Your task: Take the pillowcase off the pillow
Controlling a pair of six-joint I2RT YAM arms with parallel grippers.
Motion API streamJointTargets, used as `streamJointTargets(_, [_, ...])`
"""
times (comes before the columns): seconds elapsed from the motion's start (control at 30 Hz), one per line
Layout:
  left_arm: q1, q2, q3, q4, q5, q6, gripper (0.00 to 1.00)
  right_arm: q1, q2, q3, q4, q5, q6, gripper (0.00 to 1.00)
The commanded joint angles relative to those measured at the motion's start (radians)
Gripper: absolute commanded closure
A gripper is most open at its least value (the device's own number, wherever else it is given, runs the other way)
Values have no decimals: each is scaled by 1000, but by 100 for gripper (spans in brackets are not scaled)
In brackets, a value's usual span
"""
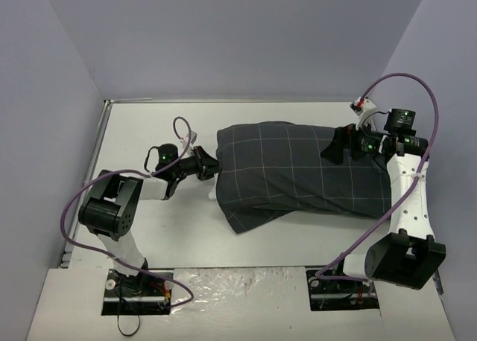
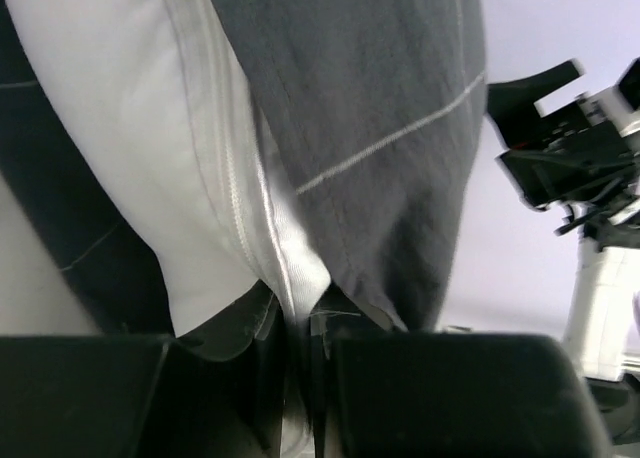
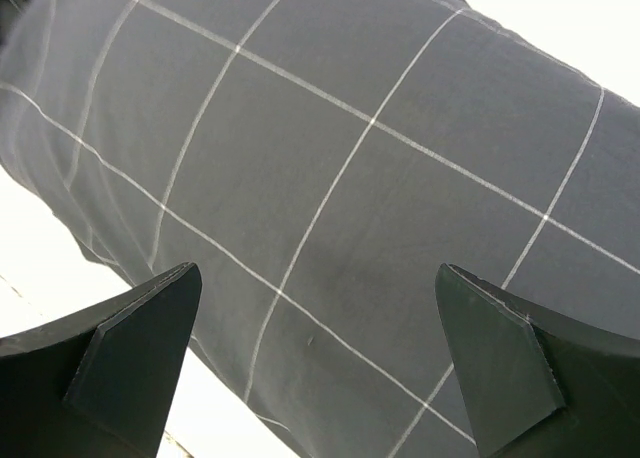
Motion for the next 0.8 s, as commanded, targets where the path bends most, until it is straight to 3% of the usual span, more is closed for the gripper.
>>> streamJointTargets(0.0, [53, -30, 12, 237, -3, -131, 98, 4, -10, 13, -45, 29, -87, 0])
streamJointTargets(0.07, [143, -80, -1, 219, -9, -136, 98, 4, -7, 24, -62, 47, -114, 0])
streamJointTargets(0.17, [267, -175, -3, 66, 11, -61, 98, 4, 2, 48, -95, 75, -167, 0])
streamJointTargets(0.2, [357, -201, 6, -70, 23, -24, 98, 4, 5, 53, -103, 85, -190, 0])
streamJointTargets(0.27, [422, -270, 29, -247, 26, 121, 98, 4, 7, 56, -109, 96, -207, 0])
streamJointTargets(0.3, [462, -289, 60, -413, 25, 175, 98, 4, 10, 56, -109, 101, -215, 0])
streamJointTargets(0.5, [544, -329, 141, -819, -24, 448, 98, 5, 76, 82, -146, 148, -294, 0])
streamJointTargets(0.6, [614, -338, 163, -862, -29, 490, 98, 4, 117, 70, -250, 161, -504, 0])
streamJointTargets(0.63, [636, -338, 166, -862, -24, 490, 98, 4, 125, 62, -358, 149, -596, 1])
streamJointTargets(0.67, [638, -337, 167, -862, -20, 490, 98, 4, 132, 54, -408, 130, -759, 1])
streamJointTargets(0.77, [641, -338, 167, -897, -9, 493, 98, 24, 159, 31, -542, 129, -874, 1])
